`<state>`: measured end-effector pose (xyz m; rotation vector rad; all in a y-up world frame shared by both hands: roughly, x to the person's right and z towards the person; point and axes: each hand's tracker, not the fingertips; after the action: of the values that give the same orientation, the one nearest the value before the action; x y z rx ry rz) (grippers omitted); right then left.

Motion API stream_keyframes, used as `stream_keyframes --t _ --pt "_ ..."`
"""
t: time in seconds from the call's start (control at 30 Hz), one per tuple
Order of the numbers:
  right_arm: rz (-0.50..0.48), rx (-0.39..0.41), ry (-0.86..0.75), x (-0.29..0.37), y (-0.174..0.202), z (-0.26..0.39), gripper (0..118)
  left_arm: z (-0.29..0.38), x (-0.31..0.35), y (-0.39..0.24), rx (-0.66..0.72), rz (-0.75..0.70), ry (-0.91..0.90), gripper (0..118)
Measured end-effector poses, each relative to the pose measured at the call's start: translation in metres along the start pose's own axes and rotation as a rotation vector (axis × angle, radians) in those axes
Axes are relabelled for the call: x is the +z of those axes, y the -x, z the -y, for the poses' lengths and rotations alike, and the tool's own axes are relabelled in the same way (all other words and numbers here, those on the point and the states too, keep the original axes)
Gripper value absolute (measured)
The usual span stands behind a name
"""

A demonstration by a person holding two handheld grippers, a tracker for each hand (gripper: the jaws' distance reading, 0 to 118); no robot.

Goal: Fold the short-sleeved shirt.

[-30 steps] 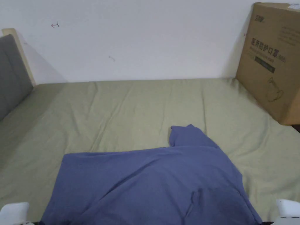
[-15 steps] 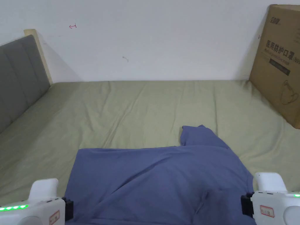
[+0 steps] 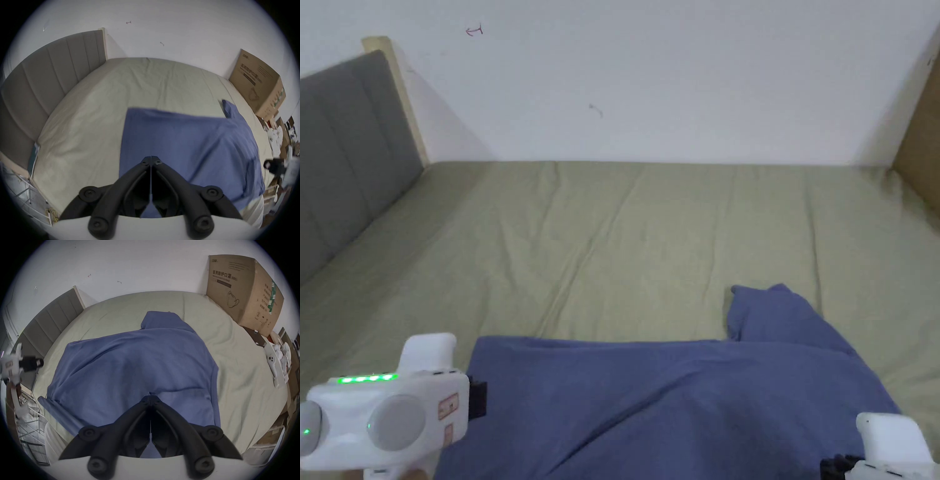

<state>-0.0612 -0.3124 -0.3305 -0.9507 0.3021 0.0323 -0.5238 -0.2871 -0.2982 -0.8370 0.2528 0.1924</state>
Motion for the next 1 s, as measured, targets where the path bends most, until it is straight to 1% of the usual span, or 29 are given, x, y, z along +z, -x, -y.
stream_keyframes --t 0.03,0.07,0.1,0.17,0.23,0.37,0.4,0.47,0.5,0.53,0.57,0.6,0.63,0.7,0.77,0.83,1.0 --pt "0.001 0.007 0.0 -0.005 0.001 -0.004 0 -0.016 -0.015 0.002 -0.007 -0.018 -0.015 72" --pt "0.003 0.008 0.003 -0.007 0.0 -0.005 0 -0.031 -0.031 0.005 -0.012 -0.019 -0.009 92" --pt "0.0 0.01 0.007 -0.011 -0.001 -0.006 0 -0.047 -0.051 0.009 -0.012 -0.025 0.008 103" --pt "-0.005 0.003 0.011 -0.016 -0.002 -0.008 0 -0.069 -0.087 0.014 0.01 -0.038 0.062 101" --pt "-0.001 0.006 0.015 -0.023 0.0 -0.009 0 -0.087 -0.122 0.019 0.021 -0.044 0.099 101" --pt "0.012 0.018 0.035 -0.032 0.001 -0.007 0 -0.094 -0.18 0.027 0.038 -0.117 0.188 100" --pt "0.013 0.006 0.044 -0.033 -0.001 -0.005 0 -0.089 -0.186 0.025 0.064 -0.113 0.224 94" --pt "0.01 -0.013 0.053 -0.038 -0.004 -0.004 0 -0.072 -0.198 0.025 0.109 -0.038 0.292 73" --pt "0.013 -0.022 0.058 -0.039 -0.006 -0.003 0 -0.063 -0.196 0.019 0.085 -0.094 0.273 73" --pt "0.015 -0.025 0.062 -0.041 -0.007 -0.002 0 -0.061 -0.188 0.016 0.065 -0.108 0.168 72" --pt "0.017 -0.026 0.066 -0.041 -0.009 -0.001 0 -0.062 -0.188 0.012 0.065 -0.121 0.204 70" --pt "0.023 -0.03 0.066 -0.043 -0.008 -0.003 0 -0.064 -0.189 0.01 0.056 -0.132 0.206 61" --pt "0.024 -0.034 0.067 -0.043 -0.009 -0.003 0 -0.066 -0.19 0.008 0.046 -0.14 0.213 47" --pt "0.021 -0.054 0.064 -0.04 -0.012 -0.002 0 -0.072 -0.184 0.005 0.037 -0.176 0.193 1" --pt "0.009 -0.065 0.061 -0.04 -0.015 -0.006 0 -0.074 -0.181 0.005 0.025 -0.149 0.22 1" --pt "0.011 -0.075 0.055 -0.039 -0.021 -0.012 0 -0.075 -0.18 0.005 -0.03 -0.153 0.212 1" --pt "-0.01 -0.1 0.008 -0.043 -0.052 -0.056 0 -0.08 -0.153 0.004 -0.016 -0.119 0.16 1"
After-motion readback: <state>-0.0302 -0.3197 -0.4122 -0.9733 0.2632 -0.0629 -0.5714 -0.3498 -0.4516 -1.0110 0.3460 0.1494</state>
